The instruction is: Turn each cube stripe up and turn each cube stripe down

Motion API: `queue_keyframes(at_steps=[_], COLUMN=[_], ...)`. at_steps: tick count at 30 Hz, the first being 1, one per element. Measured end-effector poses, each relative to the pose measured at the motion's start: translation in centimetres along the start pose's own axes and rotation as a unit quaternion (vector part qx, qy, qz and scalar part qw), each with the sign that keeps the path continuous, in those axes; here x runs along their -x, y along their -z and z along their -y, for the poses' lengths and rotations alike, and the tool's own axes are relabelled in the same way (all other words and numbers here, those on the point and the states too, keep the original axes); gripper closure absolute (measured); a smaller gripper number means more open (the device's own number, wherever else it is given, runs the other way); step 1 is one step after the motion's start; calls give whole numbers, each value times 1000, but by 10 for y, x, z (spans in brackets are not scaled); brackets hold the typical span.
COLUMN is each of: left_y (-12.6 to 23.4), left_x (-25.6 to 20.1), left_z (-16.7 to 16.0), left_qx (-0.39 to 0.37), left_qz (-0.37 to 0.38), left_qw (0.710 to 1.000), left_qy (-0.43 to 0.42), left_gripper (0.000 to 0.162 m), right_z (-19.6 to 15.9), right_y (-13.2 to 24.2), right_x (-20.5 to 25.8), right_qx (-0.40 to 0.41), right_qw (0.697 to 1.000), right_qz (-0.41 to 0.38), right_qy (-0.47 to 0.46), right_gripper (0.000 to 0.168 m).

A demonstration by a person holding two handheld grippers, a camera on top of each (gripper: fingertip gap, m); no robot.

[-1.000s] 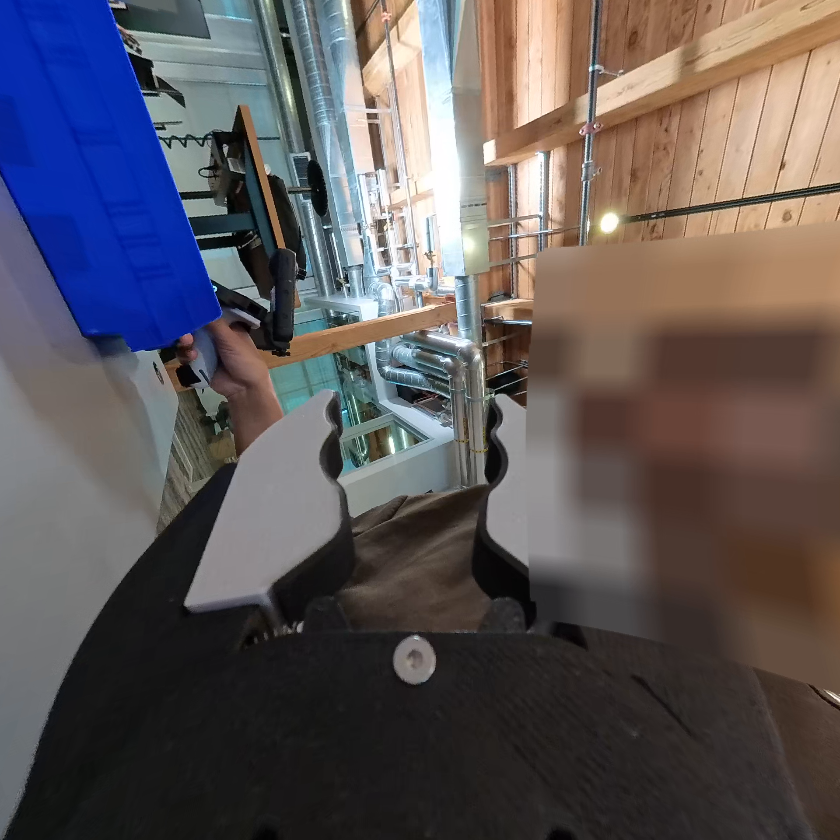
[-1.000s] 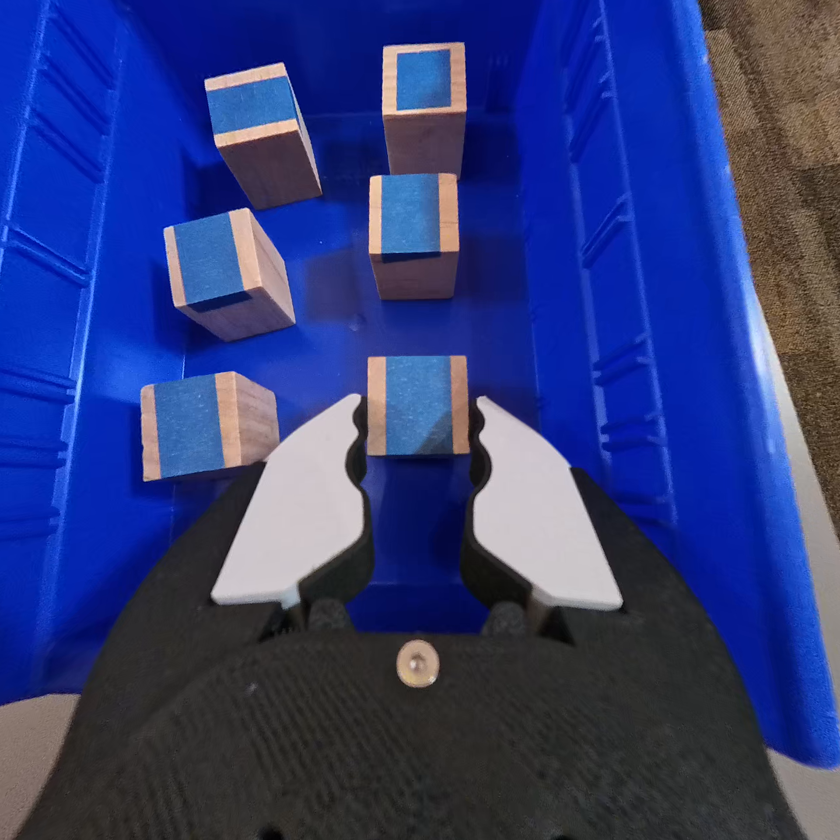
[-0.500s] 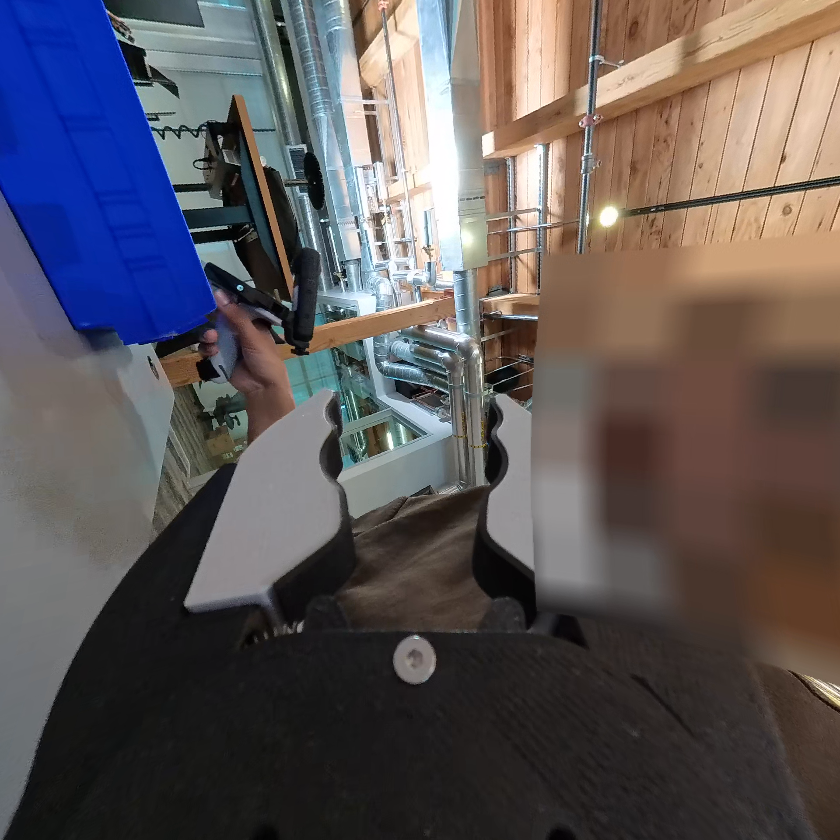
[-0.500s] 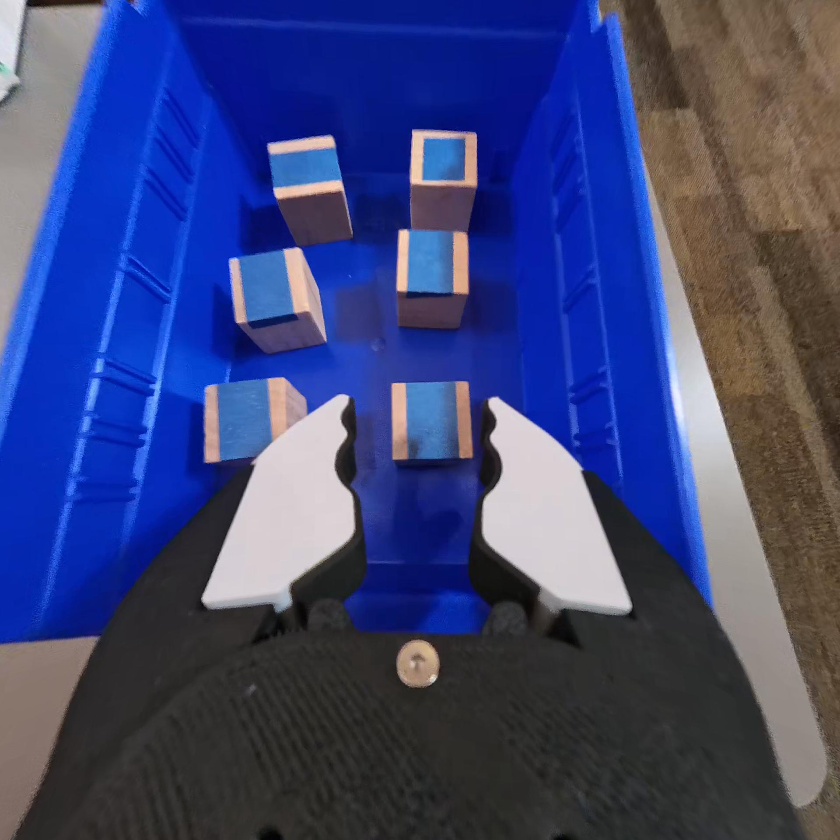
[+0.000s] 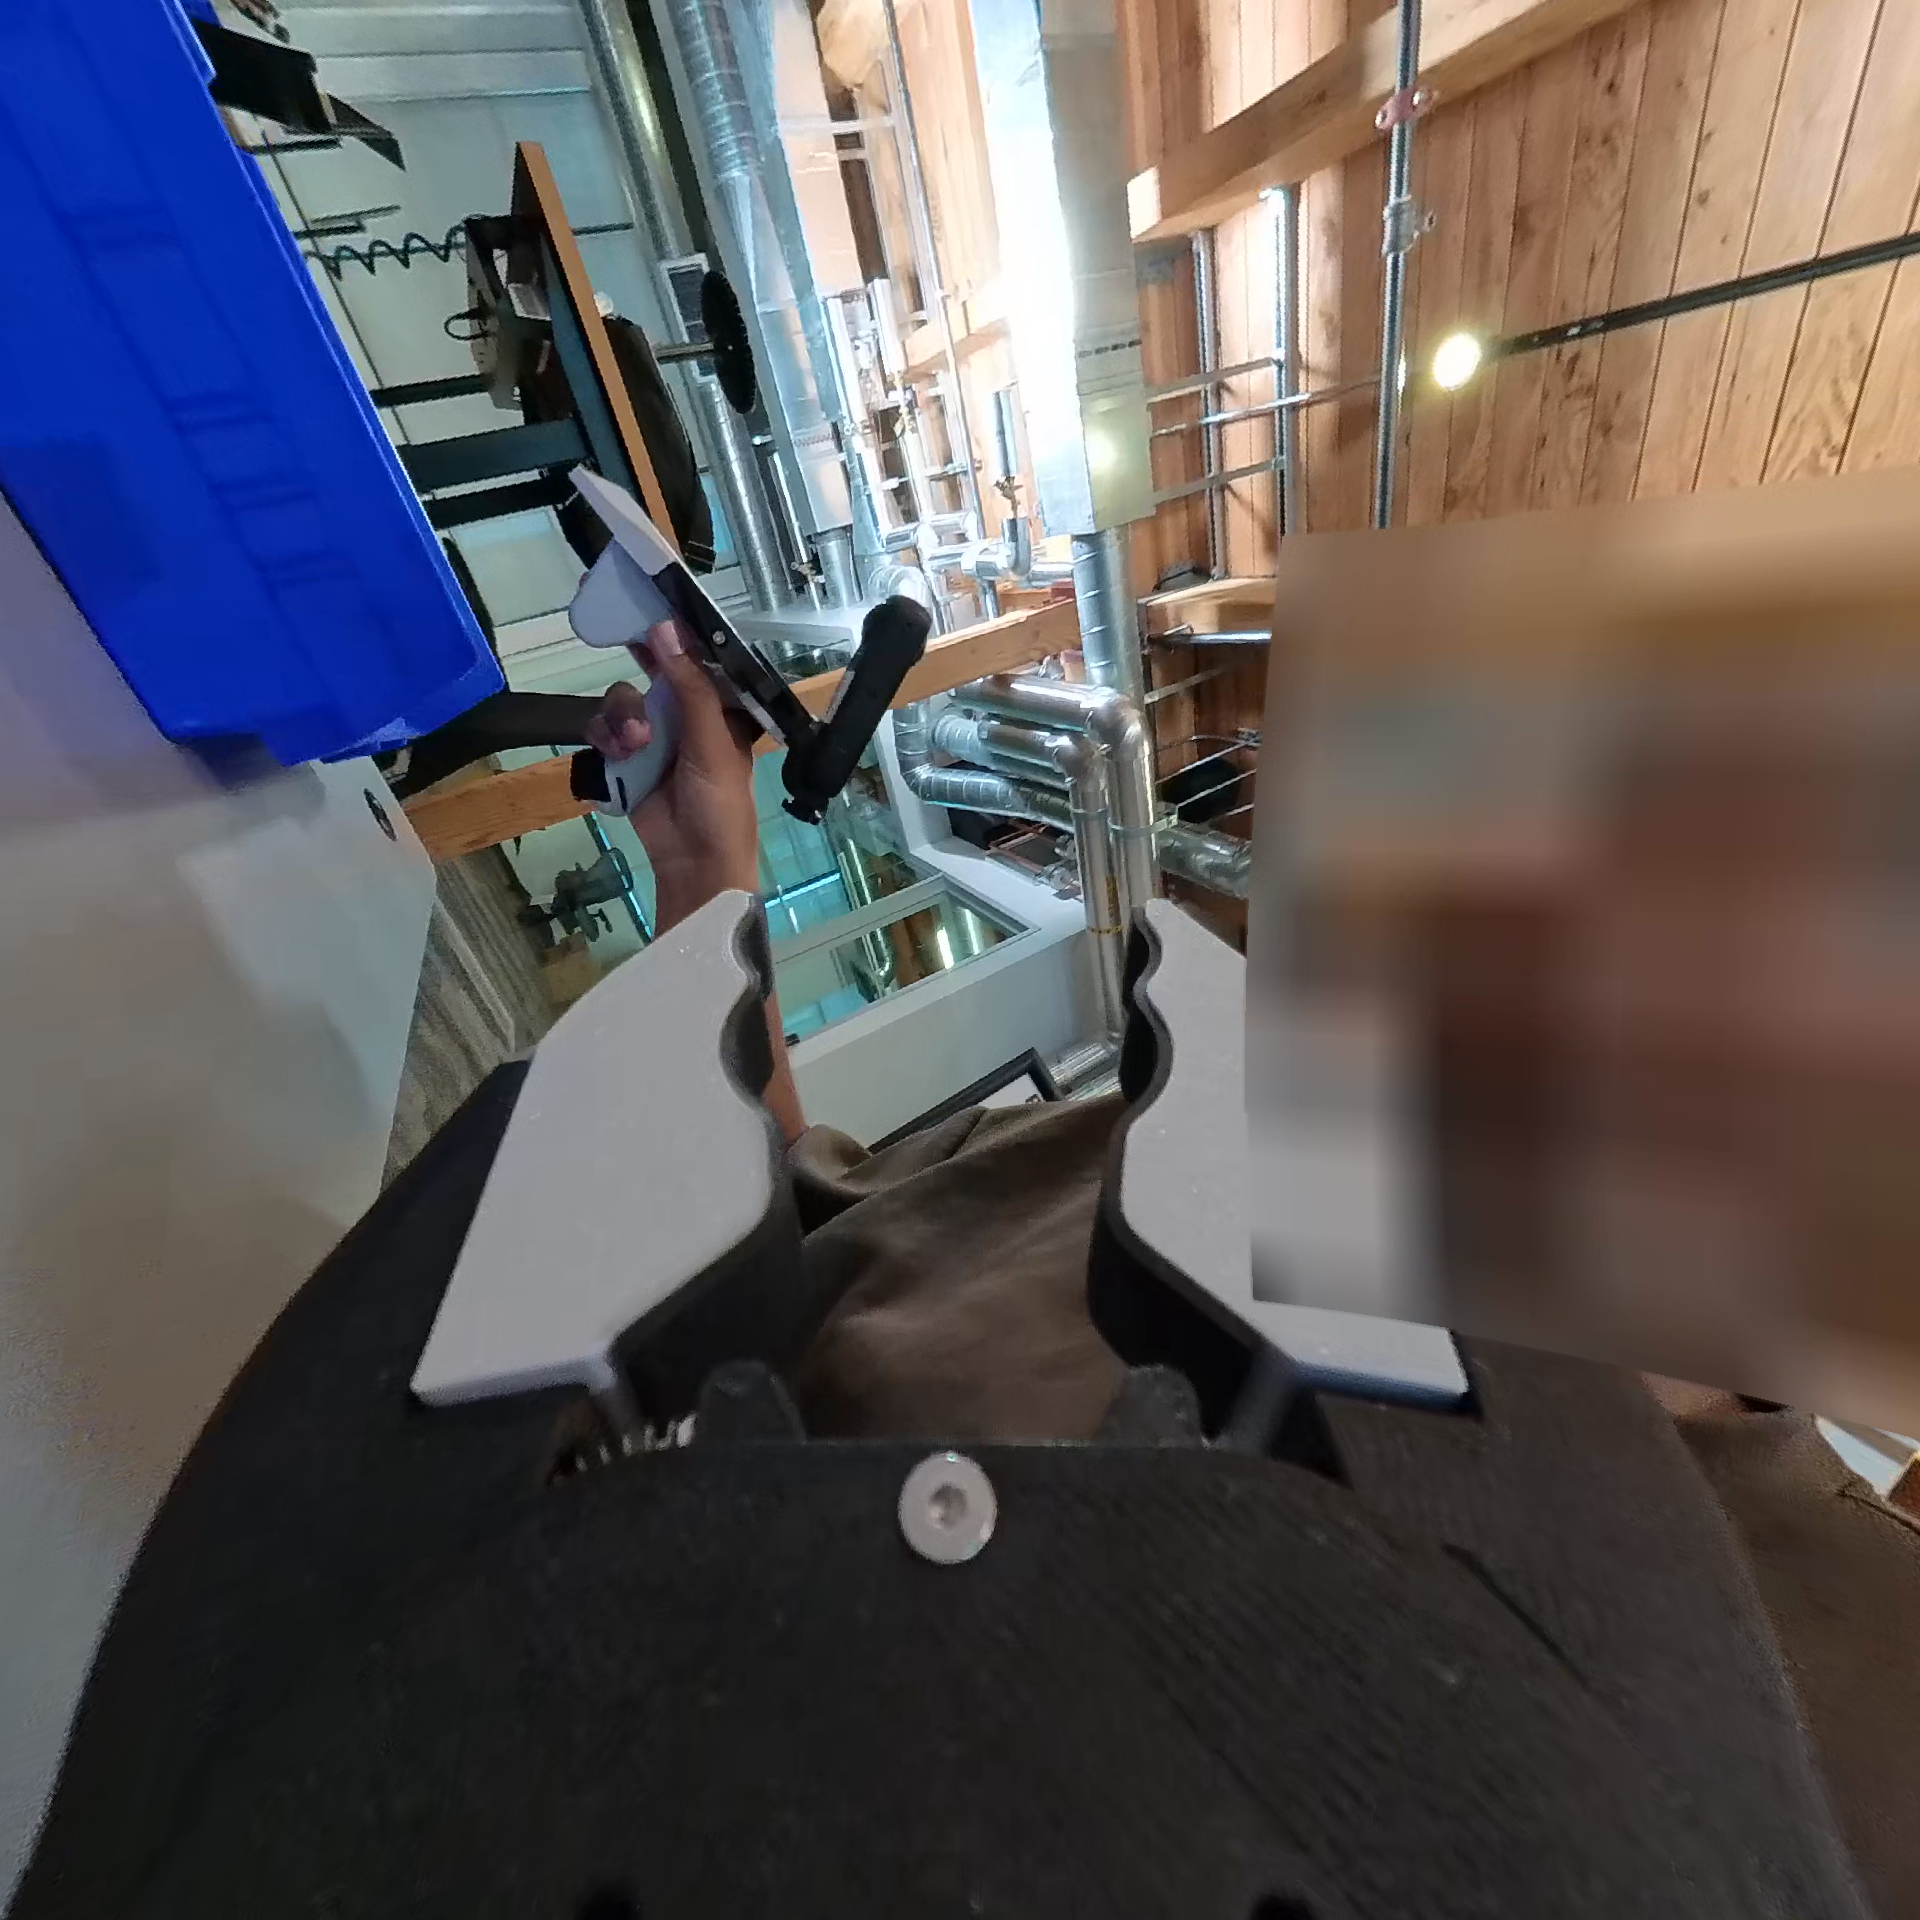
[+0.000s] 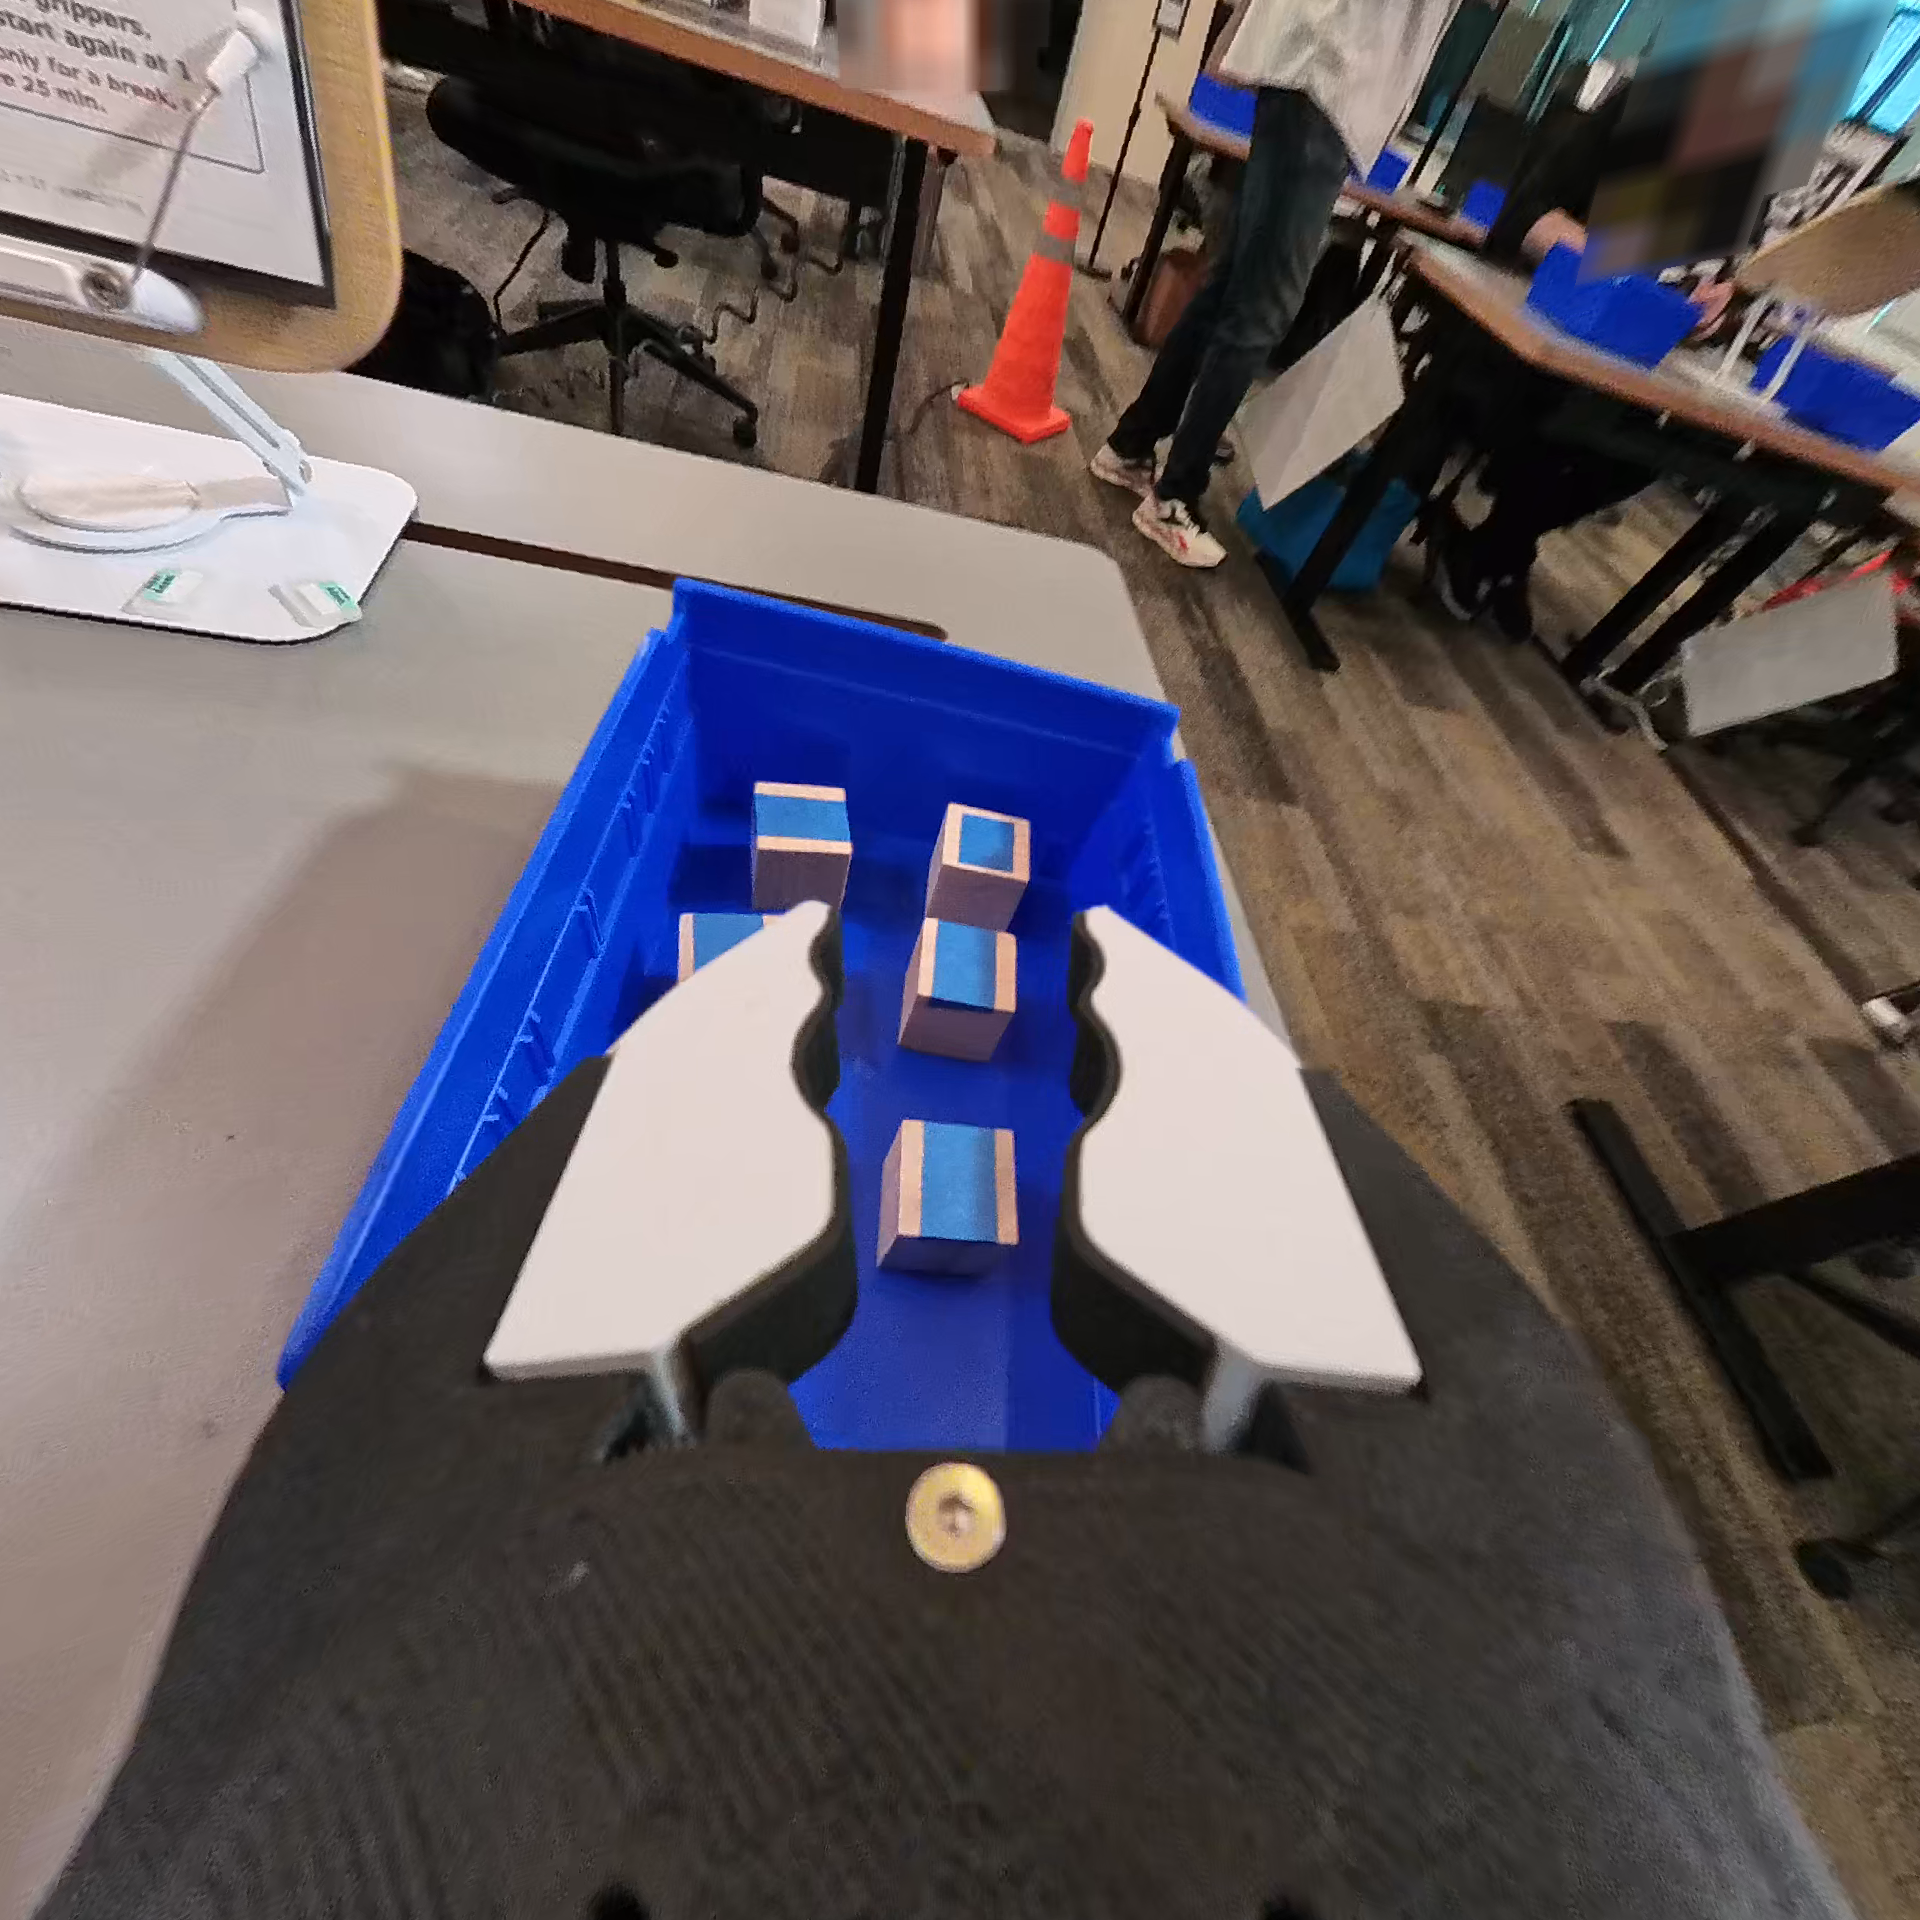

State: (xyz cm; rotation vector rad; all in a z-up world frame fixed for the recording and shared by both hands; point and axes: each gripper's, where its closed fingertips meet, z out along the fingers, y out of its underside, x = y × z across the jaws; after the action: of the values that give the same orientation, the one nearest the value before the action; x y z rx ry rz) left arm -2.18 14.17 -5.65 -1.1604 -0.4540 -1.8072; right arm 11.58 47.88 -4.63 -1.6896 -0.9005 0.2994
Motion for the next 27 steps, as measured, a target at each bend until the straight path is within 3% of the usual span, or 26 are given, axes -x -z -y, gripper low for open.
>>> queue_keyframes(at_steps=[4, 8, 10, 15, 18, 20, 23, 27], left_y=[-6, -11, -15, -30, -39, -43, -48, -38], left_x=[-15, -32, -44, -91, -124, -141, -150, -110], left_z=[-6, -8, -11, -29, -37, -38, -30, 4], left_qx=[27, 44, 51, 71, 63, 36, -29, -85], left_qz=[15, 81, 95, 85, 91, 108, 152, 269], left_qw=[999, 982, 968, 934, 901, 881, 863, 819], left_qy=[-36, -167, -227, -341, -418, -460, -481, -501], left_gripper=[101, 112, 119, 140, 159, 162, 162, 162], right_z=[6, 2, 10, 45, 72, 81, 58, -4], right_y=[4, 2, 6, 33, 60, 79, 98, 95], right_x=[7, 17, 22, 53, 72, 99, 174, 229], right_qx=[-30, -29, -42, -83, -129, -146, -115, -63], right_qw=[999, 1000, 998, 993, 985, 972, 945, 960], right_qz=[-18, -6, -4, 51, 73, 127, 251, 249], right_qy=[22, -4, -40, -73, -85, -131, -173, -112], right_gripper=[134, 137, 168, 168, 168, 168, 168, 168])
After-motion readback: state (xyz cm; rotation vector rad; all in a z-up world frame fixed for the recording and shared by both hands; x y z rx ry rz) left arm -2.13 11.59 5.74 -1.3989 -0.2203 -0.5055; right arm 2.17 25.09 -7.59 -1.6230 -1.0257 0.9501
